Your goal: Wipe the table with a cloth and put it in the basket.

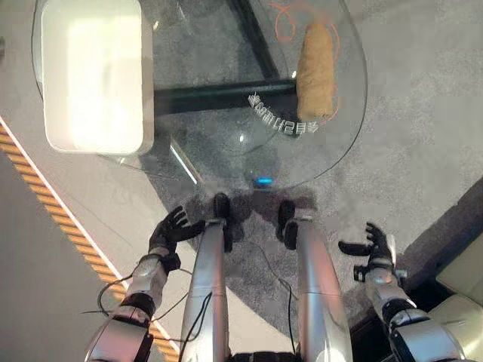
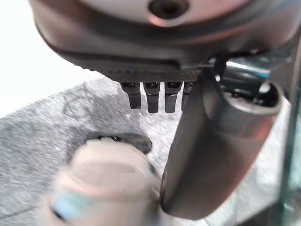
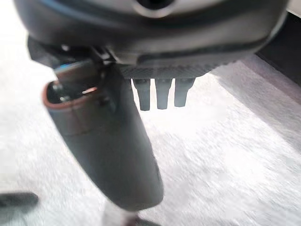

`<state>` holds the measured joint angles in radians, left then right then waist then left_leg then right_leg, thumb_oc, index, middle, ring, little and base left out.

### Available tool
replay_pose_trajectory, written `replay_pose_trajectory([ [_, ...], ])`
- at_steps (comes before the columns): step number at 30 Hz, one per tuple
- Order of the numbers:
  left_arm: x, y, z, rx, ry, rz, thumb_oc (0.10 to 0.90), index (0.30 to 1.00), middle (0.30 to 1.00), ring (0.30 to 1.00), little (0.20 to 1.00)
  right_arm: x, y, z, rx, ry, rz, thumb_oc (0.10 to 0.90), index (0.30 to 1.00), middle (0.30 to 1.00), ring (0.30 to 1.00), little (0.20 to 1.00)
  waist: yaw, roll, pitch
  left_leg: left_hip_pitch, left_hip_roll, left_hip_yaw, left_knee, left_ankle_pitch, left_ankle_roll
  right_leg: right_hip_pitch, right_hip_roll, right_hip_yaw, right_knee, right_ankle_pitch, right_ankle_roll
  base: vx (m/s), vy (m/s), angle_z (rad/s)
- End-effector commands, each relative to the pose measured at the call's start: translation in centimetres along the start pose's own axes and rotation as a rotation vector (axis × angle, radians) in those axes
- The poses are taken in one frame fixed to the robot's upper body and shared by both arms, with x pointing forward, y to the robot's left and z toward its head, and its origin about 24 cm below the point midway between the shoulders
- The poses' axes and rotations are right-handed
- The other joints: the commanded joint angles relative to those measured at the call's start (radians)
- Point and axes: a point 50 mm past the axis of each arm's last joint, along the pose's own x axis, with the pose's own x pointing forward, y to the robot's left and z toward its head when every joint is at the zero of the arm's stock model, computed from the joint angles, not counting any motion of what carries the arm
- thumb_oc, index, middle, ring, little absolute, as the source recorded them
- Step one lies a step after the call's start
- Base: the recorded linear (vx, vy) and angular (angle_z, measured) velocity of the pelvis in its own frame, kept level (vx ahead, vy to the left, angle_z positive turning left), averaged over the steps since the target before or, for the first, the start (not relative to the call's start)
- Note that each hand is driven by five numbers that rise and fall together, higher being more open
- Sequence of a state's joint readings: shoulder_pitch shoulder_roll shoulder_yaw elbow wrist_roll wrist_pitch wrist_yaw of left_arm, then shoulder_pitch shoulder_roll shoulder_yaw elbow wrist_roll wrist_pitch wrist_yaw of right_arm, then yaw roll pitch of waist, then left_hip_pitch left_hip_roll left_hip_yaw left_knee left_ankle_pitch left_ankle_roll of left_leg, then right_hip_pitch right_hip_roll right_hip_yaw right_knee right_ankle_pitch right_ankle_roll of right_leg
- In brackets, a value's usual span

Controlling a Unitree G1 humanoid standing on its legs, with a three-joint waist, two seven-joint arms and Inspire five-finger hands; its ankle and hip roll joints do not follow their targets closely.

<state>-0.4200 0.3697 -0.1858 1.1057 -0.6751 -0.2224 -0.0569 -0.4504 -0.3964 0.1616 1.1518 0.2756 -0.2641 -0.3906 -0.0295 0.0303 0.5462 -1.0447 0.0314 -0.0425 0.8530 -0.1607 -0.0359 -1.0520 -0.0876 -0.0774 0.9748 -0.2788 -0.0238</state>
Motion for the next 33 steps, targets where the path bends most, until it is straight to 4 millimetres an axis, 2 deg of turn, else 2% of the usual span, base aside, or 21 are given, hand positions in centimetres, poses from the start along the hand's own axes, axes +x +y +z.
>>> replay_pose_trajectory([
  [1,-1.9,2.0,-3.4,0.033,0.079,0.050,0.800,0.900,0.900,0.900,0.900,0.6,-4.6,2.2,0.109,-0.148,-0.199,0.800,0.900,0.900,0.900,0.900,0.003,0.009,-0.026,0.060,-0.011,0.043,-0.012,-0.036,0.020,0.079,0.000,-0.005,-0.104,0.081,0.021,0.02,-0.040,-0.05],
  [2,-2.0,2.0,-3.5,0.035,0.078,0.051,0.800,0.900,0.900,0.900,0.900,0.8,-4.7,3.7,0.132,-0.202,-0.206,0.800,0.900,0.900,0.900,0.900,0.004,0.008,-0.026,0.062,-0.012,0.043,-0.014,-0.036,0.020,0.081,0.000,-0.006,-0.106,0.083,0.020,0.02,-0.034,0.05],
  [3,-2.0,2.0,-3.6,0.037,0.078,0.051,0.800,0.900,0.900,0.900,0.900,0.8,-4.7,4.3,0.143,-0.223,-0.206,0.800,0.900,0.900,0.900,0.900,0.004,0.008,-0.026,0.063,-0.013,0.043,-0.015,-0.036,0.020,0.082,0.000,-0.007,-0.107,0.084,0.020,0.01,-0.030,0.08],
  [7,-2.4,2.4,-3.9,0.045,0.085,0.054,0.800,0.900,0.900,0.900,0.900,0.6,-5.2,10.2,0.206,-0.441,-0.218,0.800,0.900,0.900,0.900,0.900,0.005,0.005,-0.026,0.075,-0.012,0.046,-0.020,-0.034,0.019,0.093,-0.002,-0.014,-0.112,0.086,0.017,0.01,-0.013,0.03],
  [10,-2.5,2.6,-4.0,0.042,0.089,0.056,0.800,0.900,0.900,0.900,0.900,-0.2,-5.6,14.5,0.238,-0.612,-0.215,0.800,0.900,0.900,0.900,0.900,0.004,0.004,-0.026,0.083,-0.012,0.047,-0.027,-0.031,0.018,0.098,-0.004,-0.017,-0.113,0.085,0.016,0.02,0.003,-0.02],
  [14,-2.5,2.8,-4.1,0.040,0.093,0.051,0.800,0.900,0.900,0.900,0.900,-1.5,-5.5,18.7,0.285,-0.761,-0.196,0.800,0.900,0.900,0.900,0.900,0.002,0.005,-0.026,0.088,-0.013,0.049,-0.037,-0.025,0.015,0.100,0.000,-0.014,-0.120,0.086,0.018,0.00,0.000,0.00],
  [15,-2.5,2.6,-4.2,0.041,0.097,0.048,0.800,0.900,0.900,0.900,0.900,-2.1,-5.5,20.9,0.302,-0.834,-0.188,0.800,0.900,0.900,0.900,0.900,0.005,0.007,-0.026,0.098,-0.013,0.051,-0.050,-0.022,0.014,0.107,0.001,-0.014,-0.131,0.087,0.020,0.00,0.000,0.00],
  [18,-2.5,2.3,-4.4,0.045,0.100,0.037,0.800,0.900,0.900,0.900,0.900,-3.0,-5.3,24.4,0.345,-0.912,-0.179,0.800,0.900,0.900,0.900,0.900,0.014,0.012,-0.026,0.114,-0.012,0.055,-0.068,-0.019,0.011,0.121,-0.002,-0.018,-0.147,0.085,0.021,0.00,0.000,0.00],
  [20,-2.4,2.3,-4.4,0.046,0.100,0.034,0.800,0.900,0.900,0.900,0.900,-3.4,-5.2,25.7,0.347,-0.951,-0.185,0.800,0.900,0.900,0.900,0.900,0.017,0.013,-0.026,0.119,-0.013,0.057,-0.073,-0.019,0.010,0.125,-0.002,-0.020,-0.155,0.085,0.021,0.00,0.000,0.00],
  [21,-2.3,2.0,-4.3,0.049,0.098,0.028,0.800,0.900,0.900,0.900,0.900,-3.8,-5.2,27.3,0.360,-0.973,-0.190,0.800,0.900,0.900,0.900,0.900,0.023,0.015,-0.026,0.125,-0.014,0.059,-0.081,-0.019,0.008,0.130,-0.002,-0.022,-0.166,0.087,0.021,0.00,0.000,0.00],
  [24,-2.1,1.5,-4.1,0.048,0.097,0.016,0.800,0.900,0.900,0.900,0.900,-4.4,-5.0,30.1,0.378,-1.001,-0.185,0.800,0.900,0.900,0.900,0.900,0.034,0.023,-0.026,0.135,-0.014,0.063,-0.092,-0.019,0.007,0.138,-0.006,-0.027,-0.179,0.087,0.021,0.00,0.000,0.00],
  [28,-1.9,0.8,-4.1,0.048,0.096,0.000,0.800,0.900,0.900,0.900,0.900,-4.6,-4.5,32.3,0.389,-0.973,-0.153,0.800,0.900,0.900,0.900,0.900,0.046,0.031,-0.026,0.147,-0.017,0.066,-0.109,-0.018,0.006,0.149,-0.005,-0.030,-0.199,0.087,0.018,0.00,0.000,0.00],
  [33,-1.9,0.5,-4.2,0.047,0.101,-0.011,0.800,0.900,0.900,0.900,0.900,-4.6,-3.8,33.8,0.354,-0.941,-0.132,0.800,0.900,0.900,0.900,0.900,0.055,0.038,-0.026,0.163,-0.017,0.070,-0.127,-0.016,0.005,0.163,-0.003,-0.031,-0.219,0.086,0.014,0.00,0.000,0.00],
])
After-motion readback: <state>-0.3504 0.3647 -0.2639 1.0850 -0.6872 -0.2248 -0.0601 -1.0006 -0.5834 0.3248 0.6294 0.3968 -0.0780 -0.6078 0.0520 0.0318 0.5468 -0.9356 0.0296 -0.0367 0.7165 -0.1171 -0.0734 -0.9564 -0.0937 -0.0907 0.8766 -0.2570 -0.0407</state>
